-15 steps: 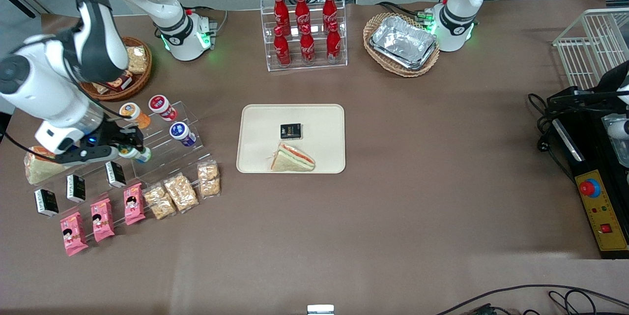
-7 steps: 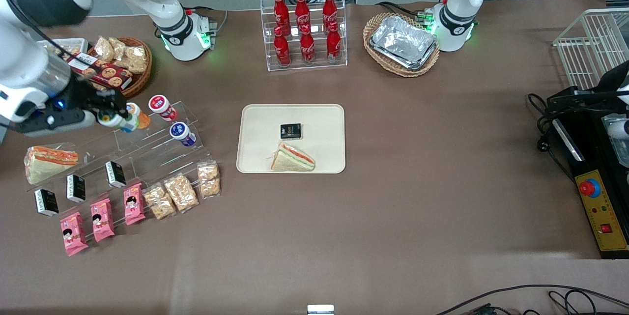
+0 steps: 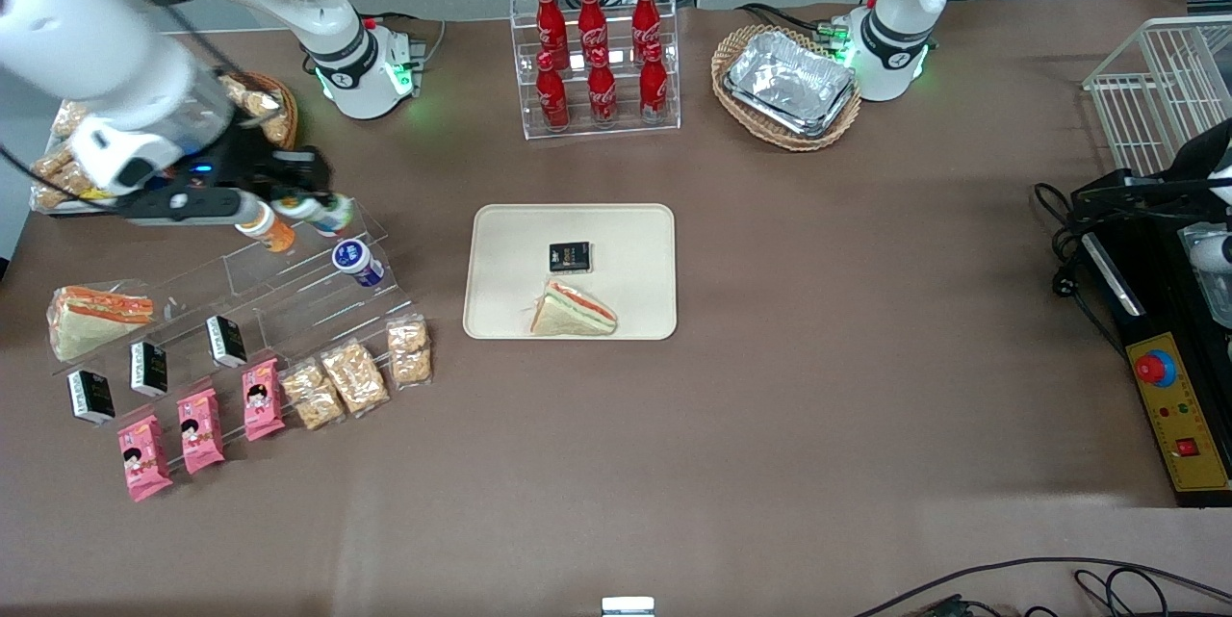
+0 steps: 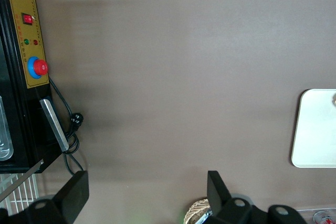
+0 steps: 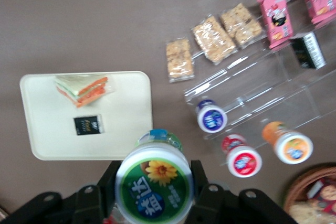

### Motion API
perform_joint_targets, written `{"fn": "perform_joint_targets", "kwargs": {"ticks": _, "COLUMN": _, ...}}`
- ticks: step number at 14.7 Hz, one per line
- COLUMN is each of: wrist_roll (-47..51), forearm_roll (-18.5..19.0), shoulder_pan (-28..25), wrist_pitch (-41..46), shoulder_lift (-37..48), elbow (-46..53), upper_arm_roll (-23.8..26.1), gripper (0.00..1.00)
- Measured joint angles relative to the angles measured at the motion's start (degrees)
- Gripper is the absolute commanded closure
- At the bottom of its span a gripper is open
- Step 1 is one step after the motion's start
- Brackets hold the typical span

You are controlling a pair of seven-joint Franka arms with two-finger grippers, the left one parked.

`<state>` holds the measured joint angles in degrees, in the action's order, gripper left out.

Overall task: Place green gum on tray
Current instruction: 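Carry the held gum cup over to the cream tray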

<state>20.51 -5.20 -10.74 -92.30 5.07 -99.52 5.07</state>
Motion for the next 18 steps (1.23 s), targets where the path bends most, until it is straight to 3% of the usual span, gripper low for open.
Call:
{"fn": "perform_joint_targets", "kwargs": {"ticks": 6, "wrist_roll": 12.79, "forearm_roll": -0.07, "shoulder_pan": -3.44, "wrist_pitch": -11.93, "shoulder_lift": -3.99, "elbow": -5.47, "upper_arm_roll": 2.75, "gripper": 0.89}}
{"fn": "perform_joint_targets", "kwargs": {"ticks": 12, "wrist_roll": 18.34, "forearm_roll": -0.09, "shoulder_pan": -3.51, "wrist_pitch": -32.84, "shoulder_lift": -5.3, "elbow": -22.27, "upper_arm_roll": 7.21, "gripper": 0.88}}
{"fn": "perform_joint_targets", "kwargs": {"ticks": 18, "wrist_roll": 22.87, "forearm_roll": -0.09, "shoulder_pan": -3.64, "wrist_pitch": -48.23, "shoulder_lift": -6.81, "elbow": -34.39, "upper_arm_roll": 11.28, "gripper": 0.88}}
